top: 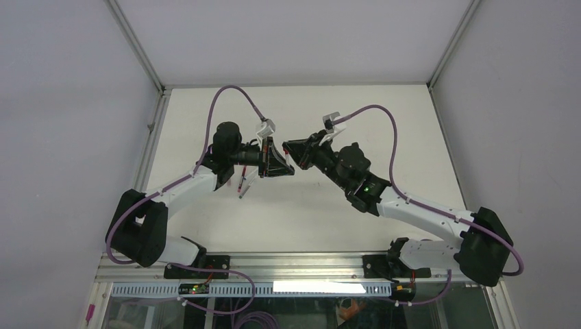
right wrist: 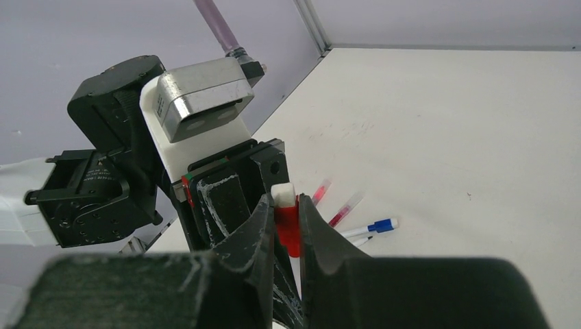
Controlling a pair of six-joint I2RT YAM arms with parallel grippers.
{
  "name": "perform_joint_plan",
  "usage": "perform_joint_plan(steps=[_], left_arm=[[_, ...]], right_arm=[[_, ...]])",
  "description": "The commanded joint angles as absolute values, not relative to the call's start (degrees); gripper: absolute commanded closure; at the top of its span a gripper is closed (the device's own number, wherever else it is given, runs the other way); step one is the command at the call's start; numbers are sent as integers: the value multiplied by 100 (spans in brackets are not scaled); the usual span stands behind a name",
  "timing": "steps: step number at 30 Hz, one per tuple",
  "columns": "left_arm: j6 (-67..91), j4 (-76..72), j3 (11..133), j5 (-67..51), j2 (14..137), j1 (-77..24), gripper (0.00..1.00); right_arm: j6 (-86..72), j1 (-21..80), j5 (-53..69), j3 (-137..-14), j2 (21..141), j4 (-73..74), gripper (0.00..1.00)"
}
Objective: Insert the pens into the pen caps
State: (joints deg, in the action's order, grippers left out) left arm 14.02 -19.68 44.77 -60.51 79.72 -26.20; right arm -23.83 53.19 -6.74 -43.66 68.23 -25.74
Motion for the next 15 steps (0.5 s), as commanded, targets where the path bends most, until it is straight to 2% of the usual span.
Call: perform_joint_plan(steps=[1,15], left_arm=[[1119,-3740,5176,-5397,7356,-2358,100],[1055,-4020,4849,-4866,6976,-2277,100]], right_arm=[[-2479,5648,247,-3695,7027,248,100],[-2749,5664,770,-3413,7828,-388,100]])
